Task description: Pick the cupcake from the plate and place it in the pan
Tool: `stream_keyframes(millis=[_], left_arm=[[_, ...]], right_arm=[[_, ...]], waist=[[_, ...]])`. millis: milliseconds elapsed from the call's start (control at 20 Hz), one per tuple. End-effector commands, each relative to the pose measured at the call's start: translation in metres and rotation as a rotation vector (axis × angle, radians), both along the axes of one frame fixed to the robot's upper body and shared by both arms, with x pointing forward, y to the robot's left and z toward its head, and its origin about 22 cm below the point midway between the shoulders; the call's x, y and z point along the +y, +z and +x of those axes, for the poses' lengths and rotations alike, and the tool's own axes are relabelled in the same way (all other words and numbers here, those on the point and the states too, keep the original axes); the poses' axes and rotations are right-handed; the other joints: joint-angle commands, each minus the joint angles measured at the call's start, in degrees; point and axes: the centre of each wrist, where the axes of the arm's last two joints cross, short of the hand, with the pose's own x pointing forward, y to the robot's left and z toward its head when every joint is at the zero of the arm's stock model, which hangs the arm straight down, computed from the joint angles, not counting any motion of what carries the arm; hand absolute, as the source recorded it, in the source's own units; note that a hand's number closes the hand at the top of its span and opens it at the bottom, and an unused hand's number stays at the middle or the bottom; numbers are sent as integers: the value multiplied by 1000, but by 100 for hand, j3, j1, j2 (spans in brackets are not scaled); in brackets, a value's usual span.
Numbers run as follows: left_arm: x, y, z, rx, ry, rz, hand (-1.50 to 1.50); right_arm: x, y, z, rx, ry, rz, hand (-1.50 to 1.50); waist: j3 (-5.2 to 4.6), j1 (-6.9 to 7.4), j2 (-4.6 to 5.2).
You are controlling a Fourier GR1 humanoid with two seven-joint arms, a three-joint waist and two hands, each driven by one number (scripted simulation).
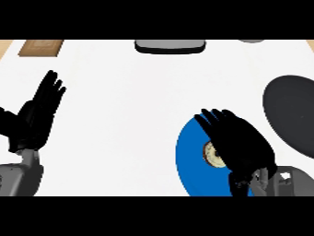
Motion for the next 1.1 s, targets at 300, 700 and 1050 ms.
stream_keyframes(millis=[300,700,1050], left_arm=[[21,-4,-2,12,1,-11,0],[-14,-14,-12,6,-2,-3,0],[-4,11,-12,-2,-2,-7,0]], right_arm=[[2,-30,12,49,-49,-62,-150],[-5,-58,11,48,-27,-60,-150],[-9,-63,38,72,-50,-17,-150]], waist=[[1,0,2],[2,-14,-3],[3,0,-5]])
